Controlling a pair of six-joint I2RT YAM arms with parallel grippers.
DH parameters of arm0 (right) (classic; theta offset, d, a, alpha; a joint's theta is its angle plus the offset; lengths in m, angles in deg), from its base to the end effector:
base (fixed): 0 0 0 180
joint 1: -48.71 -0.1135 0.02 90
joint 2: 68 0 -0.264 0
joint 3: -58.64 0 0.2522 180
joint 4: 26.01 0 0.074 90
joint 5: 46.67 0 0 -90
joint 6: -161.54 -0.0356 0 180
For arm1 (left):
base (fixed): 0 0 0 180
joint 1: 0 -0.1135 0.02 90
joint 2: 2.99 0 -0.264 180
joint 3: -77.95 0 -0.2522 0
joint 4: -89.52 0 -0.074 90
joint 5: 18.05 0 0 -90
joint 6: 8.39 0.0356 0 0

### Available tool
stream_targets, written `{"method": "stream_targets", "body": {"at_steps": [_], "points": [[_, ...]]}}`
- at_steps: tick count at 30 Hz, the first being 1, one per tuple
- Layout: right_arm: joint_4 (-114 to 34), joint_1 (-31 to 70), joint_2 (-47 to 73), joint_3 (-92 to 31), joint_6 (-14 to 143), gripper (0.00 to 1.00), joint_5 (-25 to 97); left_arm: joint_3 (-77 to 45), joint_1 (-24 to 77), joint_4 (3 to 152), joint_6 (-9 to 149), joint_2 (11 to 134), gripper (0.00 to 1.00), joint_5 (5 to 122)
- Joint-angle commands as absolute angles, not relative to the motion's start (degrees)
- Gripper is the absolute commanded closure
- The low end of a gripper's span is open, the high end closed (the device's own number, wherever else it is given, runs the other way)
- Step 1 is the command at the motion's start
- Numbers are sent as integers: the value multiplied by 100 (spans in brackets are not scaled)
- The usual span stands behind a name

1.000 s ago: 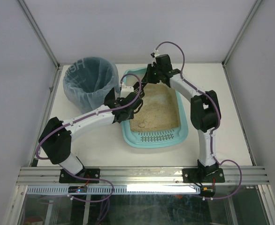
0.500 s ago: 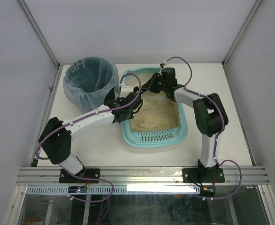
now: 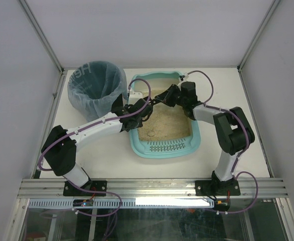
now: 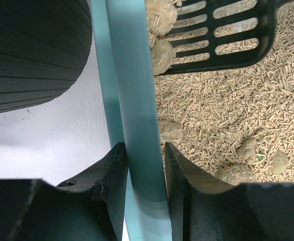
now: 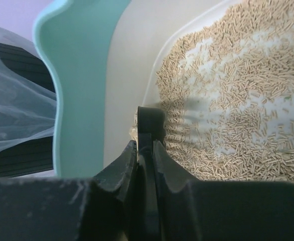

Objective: Clean the litter box

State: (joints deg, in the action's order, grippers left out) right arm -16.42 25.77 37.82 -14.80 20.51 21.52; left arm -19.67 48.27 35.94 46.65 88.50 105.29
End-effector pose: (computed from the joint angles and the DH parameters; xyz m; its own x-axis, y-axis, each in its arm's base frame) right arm 0.3666 0.1695 0.1910 -0.7509 0.4660 -0.4679 -0.1486 0.5711 0.8073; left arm 0.2299 -0.2284 0.2453 -0.7458 0.1170 -0.6558 0.0345 0.9899 0.1373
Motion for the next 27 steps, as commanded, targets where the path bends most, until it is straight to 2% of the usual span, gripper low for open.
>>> {"method": "stream_targets", "body": {"at_steps": [1, 13, 16, 21, 25, 27], "points": [[-1014, 2721, 3067, -1400, 1861, 100, 2265, -2024, 4781, 3823, 4833, 8663, 78, 10490], [-1705, 3083, 2047, -878, 2286, 100, 2724, -2098, 4760, 4045, 5027, 8312, 76, 10487], [-1711, 3228, 1773, -593, 2287, 100, 2702, -2118, 4734, 4196, 5166, 8153, 72, 10377], [-1551, 3498, 1217, -2, 2044, 100, 2492, -2209, 4617, 4545, 5410, 7740, 60, 10034], [-1297, 3727, 702, 512, 1627, 100, 2250, -2237, 4494, 4800, 5647, 7375, 46, 9730], [-1321, 3840, 407, 729, 1505, 100, 2193, -2260, 4437, 4963, 5765, 7239, 33, 9574]]}}
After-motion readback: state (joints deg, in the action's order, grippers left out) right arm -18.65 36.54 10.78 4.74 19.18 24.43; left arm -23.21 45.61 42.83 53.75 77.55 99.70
